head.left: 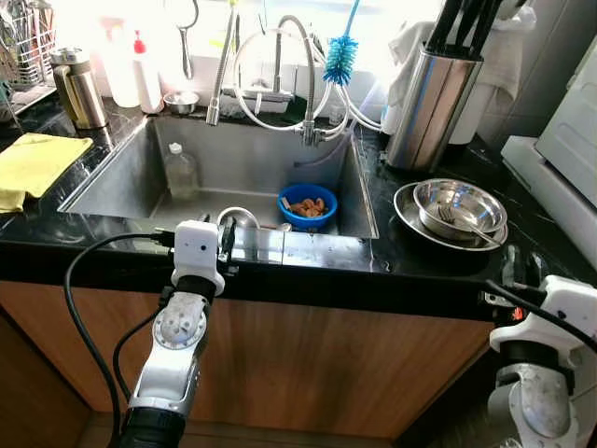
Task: Kitchen organization
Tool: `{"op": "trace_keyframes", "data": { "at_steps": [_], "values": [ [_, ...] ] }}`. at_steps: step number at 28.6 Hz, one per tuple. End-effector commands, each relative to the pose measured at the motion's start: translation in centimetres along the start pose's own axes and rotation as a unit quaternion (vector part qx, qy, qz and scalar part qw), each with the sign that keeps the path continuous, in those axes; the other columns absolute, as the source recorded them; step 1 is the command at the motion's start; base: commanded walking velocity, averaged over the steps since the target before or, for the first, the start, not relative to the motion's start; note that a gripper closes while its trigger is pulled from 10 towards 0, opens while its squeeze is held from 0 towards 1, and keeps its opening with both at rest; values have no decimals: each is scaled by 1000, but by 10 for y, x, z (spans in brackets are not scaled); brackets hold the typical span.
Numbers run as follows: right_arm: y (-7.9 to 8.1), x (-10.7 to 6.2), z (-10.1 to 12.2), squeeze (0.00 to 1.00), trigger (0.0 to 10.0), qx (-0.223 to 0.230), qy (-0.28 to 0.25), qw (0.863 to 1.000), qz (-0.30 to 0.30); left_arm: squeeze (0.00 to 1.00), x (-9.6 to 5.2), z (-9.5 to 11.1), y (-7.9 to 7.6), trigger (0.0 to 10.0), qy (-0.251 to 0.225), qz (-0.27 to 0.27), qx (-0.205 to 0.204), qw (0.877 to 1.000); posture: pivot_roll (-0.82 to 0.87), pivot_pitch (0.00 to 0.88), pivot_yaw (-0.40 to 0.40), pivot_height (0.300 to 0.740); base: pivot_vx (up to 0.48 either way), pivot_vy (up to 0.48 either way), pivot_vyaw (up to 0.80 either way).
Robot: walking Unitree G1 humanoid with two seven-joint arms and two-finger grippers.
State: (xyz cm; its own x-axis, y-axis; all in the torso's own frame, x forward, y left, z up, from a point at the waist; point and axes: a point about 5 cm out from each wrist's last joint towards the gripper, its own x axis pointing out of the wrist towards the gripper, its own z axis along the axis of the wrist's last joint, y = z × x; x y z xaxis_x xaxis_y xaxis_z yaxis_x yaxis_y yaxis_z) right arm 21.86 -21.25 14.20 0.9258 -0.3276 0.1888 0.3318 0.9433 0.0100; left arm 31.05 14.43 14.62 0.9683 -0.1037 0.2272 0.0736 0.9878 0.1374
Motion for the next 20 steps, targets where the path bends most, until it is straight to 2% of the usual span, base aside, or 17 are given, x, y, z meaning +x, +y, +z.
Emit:
{"op": "trace_keyframes", "data": {
  "at_steps": [1, 4, 5, 7, 8, 15, 18, 19, 20],
  "values": [
    [-2, -1, 0, 0, 10000, -5, -3, 1000, -7, 0, 5, 4, -1, 10000, -10, -8, -3, 1000, 61, 0, -55, 740, 0, 0, 0],
    [-4, -1, -1, 0, 10000, -8, -1, 1000, -10, 0, 6, 5, -2, 10000, -11, -10, -2, 1000, 62, 0, -55, 740, 0, 0, 0],
    [-12, 4, -1, 0, 10000, -15, 1, 1000, -19, 0, 7, 6, -3, 10000, -12, -11, -2, 1000, 68, 0, -62, 740, 0, 0, 0],
    [-16, 7, -1, 0, 10000, -17, 2, 1000, -23, 0, 7, 7, -3, 10000, -13, -11, -3, 1000, 68, 0, -62, 740, 0, 0, 0],
    [-21, 17, 1, 1000, 10000, -19, 2, 1000, -13, 0, 6, 7, -4, 10000, -13, -9, -5, 1000, 74, 0, -69, 740, 0, 0, 0],
    [-18, 34, 5, 1000, 10000, -16, -3, 1000, 17, 0, 6, 6, -4, 10000, -12, -6, -8, 1000, 76, 0, -76, 740, 0, 0, 0],
    [-17, 36, 7, 1000, 10000, -15, -7, 1000, 22, 0, 6, 7, -4, 10000, -12, -6, -8, 1000, 77, 0, -77, 740, 0, 0, 0],
    [-12, 41, 8, 525, 10000, -11, -9, 999, 38, 0, 6, 8, -5, 10000, -13, -6, -9, 1000, 84, 0, -82, 740, 0, 0, 0],
    [-12, 41, 8, 525, 10000, -11, -9, 999, 38, 0, 6, 8, -5, 10000, -13, -6, -9, 1000, 84, 0, -82, 740, 0, 0, 0]
  ]
}}
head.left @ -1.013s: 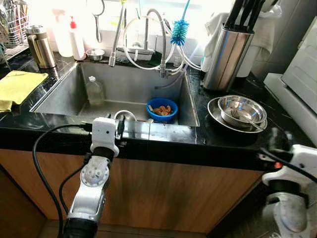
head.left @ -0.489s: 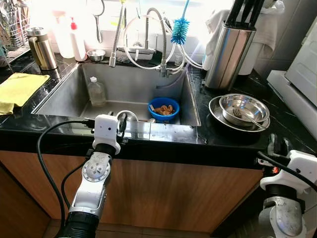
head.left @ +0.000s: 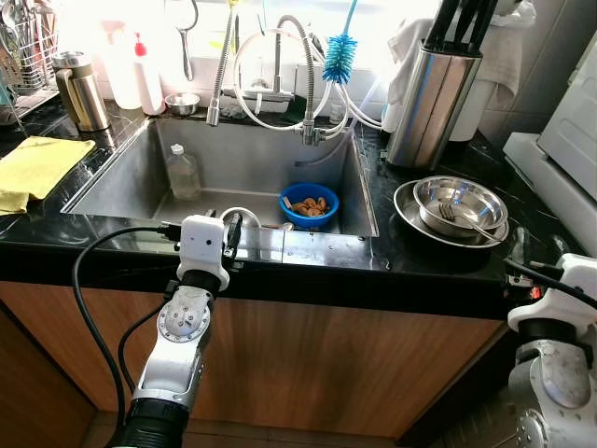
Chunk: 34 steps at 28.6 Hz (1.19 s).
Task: Kitchen organization
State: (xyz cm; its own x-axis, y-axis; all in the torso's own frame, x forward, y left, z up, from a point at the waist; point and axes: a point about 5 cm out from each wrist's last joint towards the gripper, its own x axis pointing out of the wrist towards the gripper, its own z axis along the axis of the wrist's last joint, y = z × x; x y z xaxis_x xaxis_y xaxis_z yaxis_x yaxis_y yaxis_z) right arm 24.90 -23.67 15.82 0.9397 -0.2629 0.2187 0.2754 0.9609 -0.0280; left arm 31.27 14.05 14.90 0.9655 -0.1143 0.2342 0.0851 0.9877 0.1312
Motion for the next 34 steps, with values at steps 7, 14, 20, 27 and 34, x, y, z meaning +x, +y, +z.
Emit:
{"op": "trace_keyframes", "data": {
  "at_steps": [7, 14, 20, 27, 34],
  "values": [
    [15, 13, -1, 1000, 10000, 31, 8, 998, 60, 0, 4, 7, -4, 10000, -10, -1, -8, 1000, 86, 0, -86, 740, 0, 0, 0],
    [13, 21, -8, 0, 10000, 15, 29, 998, 58, 0, 3, 7, -8, 10000, -8, -6, -13, 1000, 94, 3, -87, 740, 0, 0, 0],
    [11, 23, -9, 0, 10000, 21, 31, 998, 48, 0, 3, 6, -10, 10000, -5, -12, -14, 1000, 93, 6, -86, 740, 0, 0, 0],
    [7, 22, -13, 0, 10000, 15, 45, 998, 32, 0, 2, 6, -14, 10000, -1, -22, -18, 1000, 87, 11, -91, 740, 0, 0, 0],
    [3, 22, -18, 0, 10000, 14, 61, 998, 12, 0, 0, 5, -17, 10000, 2, -27, -19, 999, 91, 14, -98, 740, 0, 0, 0]
  ]
}}
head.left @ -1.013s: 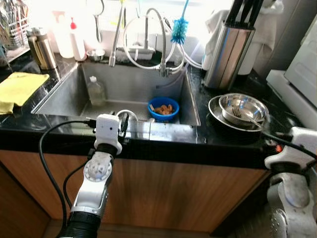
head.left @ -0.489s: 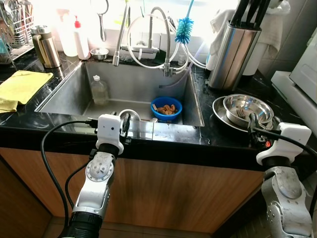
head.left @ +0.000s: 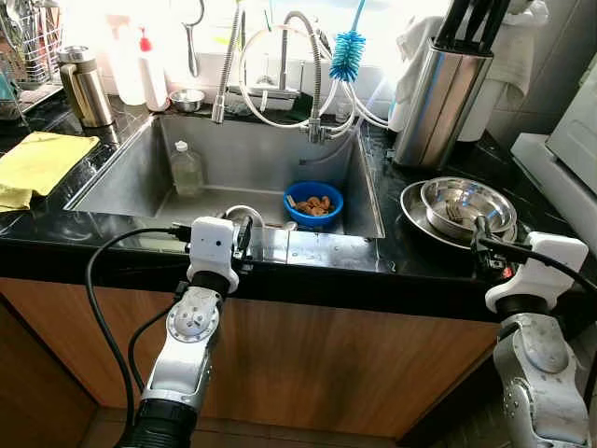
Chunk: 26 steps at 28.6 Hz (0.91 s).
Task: Kitchen organization
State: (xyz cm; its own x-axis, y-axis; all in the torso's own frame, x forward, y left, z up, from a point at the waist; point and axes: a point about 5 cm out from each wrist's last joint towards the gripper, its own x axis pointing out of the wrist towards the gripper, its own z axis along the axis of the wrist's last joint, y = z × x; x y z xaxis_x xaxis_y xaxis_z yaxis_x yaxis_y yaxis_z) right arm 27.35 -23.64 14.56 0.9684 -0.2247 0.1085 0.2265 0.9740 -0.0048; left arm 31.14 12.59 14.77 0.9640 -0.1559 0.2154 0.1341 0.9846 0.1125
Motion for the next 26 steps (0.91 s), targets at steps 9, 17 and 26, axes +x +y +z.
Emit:
{"op": "trace_keyframes", "data": {
  "at_steps": [9, 17, 26],
  "values": [
    [-3, 3, -6, 0, 10000, 2, 26, 1000, -13, 0, 0, 4, -2, 10000, -3, -8, -3, 1000, 93, 15, -97, 740, 0, 0, 0],
    [-4, 4, -8, 0, 863, 3, 32, 999, -13, 0, 0, 4, -4, 10000, -2, -10, -4, 1000, 90, 12, -96, 740, 0, 0, 0],
    [-4, 4, -8, 0, 1216, 2, 34, 999, -13, 0, 1, 4, -4, 10000, -1, -10, -3, 1000, 93, 11, -98, 740, 0, 0, 0]
  ]
}}
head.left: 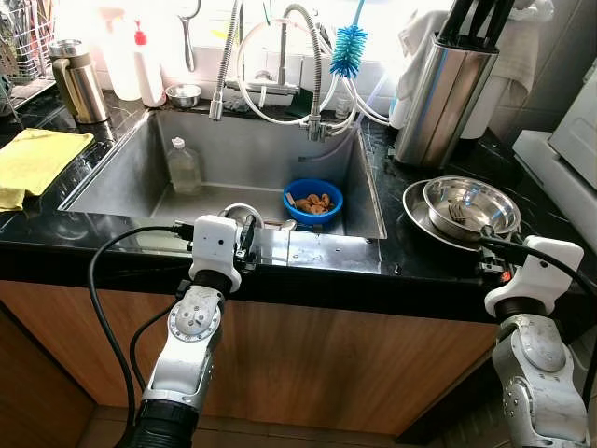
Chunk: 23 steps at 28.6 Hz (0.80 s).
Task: Kitchen organization
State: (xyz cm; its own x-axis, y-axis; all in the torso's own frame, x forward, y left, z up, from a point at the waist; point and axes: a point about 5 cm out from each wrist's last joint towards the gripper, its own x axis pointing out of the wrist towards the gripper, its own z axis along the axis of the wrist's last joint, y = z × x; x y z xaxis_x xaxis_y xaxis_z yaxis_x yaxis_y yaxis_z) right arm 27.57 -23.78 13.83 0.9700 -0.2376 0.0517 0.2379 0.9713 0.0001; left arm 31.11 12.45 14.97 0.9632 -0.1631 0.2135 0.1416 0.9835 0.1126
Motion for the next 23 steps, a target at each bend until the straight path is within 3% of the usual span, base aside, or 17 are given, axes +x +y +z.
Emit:
{"op": "trace_keyframes", "data": {
  "at_steps": [1, 16, 20, 23],
  "values": [
    [-3, 3, 0, 0, 1176, 0, 5, 1000, -7, 0, 0, 2, -3, 10000, -2, -6, -3, 1000, 93, 11, -98, 740, 0, 0, 0],
    [-3, 6, 5, 0, 1176, -1, -1, 1000, -9, 0, 3, 4, -1, 10000, -6, 3, 0, 1000, 94, 5, -101, 740, 0, 0, 0],
    [-4, 8, 8, 0, 706, -1, -9, 1000, -11, 0, 4, 5, -2, 10000, -8, 2, -1, 1000, 94, 2, -101, 740, 0, 0, 0],
    [-3, 9, 13, 0, 1059, -2, -17, 1000, -11, 0, 4, 6, -2, 10000, -10, 3, -1, 1000, 97, 0, -102, 740, 0, 0, 0]
  ]
}}
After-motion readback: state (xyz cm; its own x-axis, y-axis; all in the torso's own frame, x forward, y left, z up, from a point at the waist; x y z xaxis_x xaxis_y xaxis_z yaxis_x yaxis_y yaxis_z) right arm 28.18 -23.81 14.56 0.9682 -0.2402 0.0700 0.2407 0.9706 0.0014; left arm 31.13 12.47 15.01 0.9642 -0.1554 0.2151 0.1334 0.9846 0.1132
